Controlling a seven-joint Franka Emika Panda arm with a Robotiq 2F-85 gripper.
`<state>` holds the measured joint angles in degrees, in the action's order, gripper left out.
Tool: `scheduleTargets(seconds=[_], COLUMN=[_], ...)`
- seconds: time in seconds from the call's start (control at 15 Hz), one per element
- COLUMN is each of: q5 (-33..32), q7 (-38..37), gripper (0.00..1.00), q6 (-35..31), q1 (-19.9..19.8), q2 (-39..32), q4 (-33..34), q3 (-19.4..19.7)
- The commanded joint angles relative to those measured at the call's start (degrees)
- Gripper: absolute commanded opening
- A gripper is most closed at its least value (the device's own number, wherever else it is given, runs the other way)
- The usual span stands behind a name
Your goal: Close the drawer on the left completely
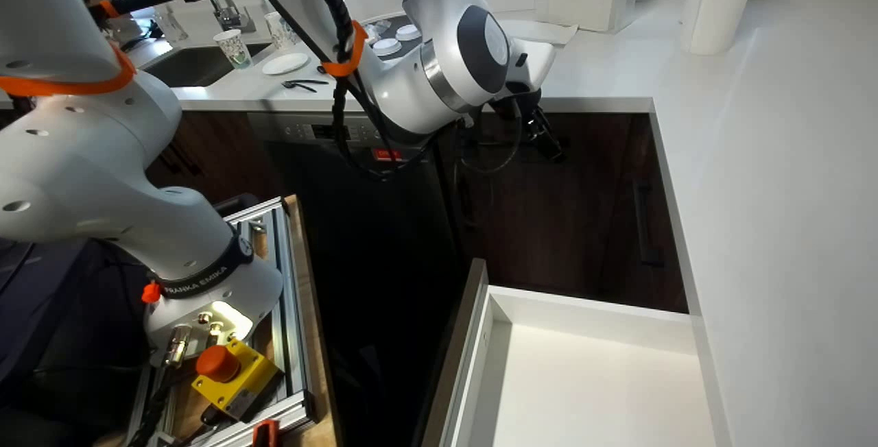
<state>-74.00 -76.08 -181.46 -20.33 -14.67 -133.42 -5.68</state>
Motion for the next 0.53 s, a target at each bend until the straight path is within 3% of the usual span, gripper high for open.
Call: scheduleTargets(seconds=[0.0, 0.07, 0.2, 0.47], q5=[5.9, 2.6, 4.2, 4.3], q7=[15.1, 7.6, 11.9, 13.1], gripper=[1.00, 0.99, 1.00, 1.00], q6=[-3.1, -0.6, -1.3, -1.4], q1=[-6.1, -2.6, -4.3, -4.9], q2=[-0.4, 0.1, -0.2, -0.3], q4=[-2.9, -1.4, -1.9, -1.9], q3=[-7.2, -3.8, -6.0, -6.4])
